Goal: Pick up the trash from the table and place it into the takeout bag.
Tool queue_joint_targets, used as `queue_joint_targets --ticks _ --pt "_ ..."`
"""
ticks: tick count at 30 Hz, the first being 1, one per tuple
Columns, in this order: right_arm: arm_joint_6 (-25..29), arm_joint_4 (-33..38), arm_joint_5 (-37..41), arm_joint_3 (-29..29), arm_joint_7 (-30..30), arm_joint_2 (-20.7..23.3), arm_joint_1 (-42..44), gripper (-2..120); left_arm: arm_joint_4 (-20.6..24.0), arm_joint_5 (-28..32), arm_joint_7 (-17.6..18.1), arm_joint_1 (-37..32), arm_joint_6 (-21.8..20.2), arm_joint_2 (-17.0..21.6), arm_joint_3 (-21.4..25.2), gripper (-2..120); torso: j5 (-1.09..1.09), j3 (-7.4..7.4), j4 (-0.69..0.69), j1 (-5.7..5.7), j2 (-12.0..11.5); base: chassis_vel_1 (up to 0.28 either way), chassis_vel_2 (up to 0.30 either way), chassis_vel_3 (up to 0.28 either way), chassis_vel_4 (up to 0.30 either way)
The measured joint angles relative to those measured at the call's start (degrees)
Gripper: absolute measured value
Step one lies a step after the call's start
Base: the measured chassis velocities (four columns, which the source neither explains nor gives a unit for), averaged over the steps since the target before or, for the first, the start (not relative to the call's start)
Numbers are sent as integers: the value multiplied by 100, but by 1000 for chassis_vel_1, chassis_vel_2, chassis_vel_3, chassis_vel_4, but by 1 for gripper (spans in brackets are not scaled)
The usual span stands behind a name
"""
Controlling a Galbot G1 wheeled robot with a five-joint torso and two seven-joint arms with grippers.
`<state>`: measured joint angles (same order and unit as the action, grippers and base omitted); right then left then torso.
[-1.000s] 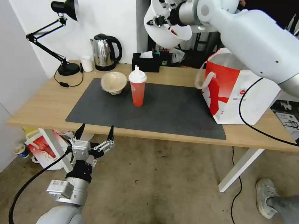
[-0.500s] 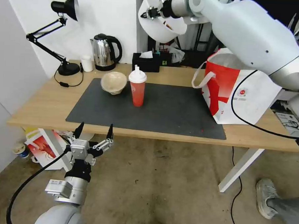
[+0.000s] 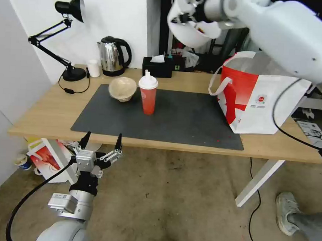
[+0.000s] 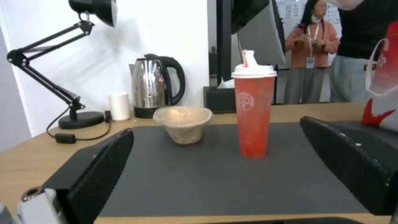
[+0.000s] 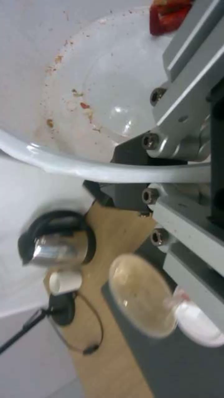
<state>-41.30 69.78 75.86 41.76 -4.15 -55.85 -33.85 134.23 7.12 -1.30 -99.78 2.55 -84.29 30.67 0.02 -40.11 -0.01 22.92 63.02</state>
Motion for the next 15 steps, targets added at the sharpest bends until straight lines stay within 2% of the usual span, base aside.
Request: queue_joint_targets --ticks 9,15 --pt "0 279 -9 67 -87 924 46 0 92 7 2 -72 0 27 1 100 -1 0 0 0 0 0 0 0 0" --pt "-1 430 -26 61 -129 1383 161 0 101 2 2 -97 -2 36 -9 100 -1 1 0 -1 0 0 0 0 0"
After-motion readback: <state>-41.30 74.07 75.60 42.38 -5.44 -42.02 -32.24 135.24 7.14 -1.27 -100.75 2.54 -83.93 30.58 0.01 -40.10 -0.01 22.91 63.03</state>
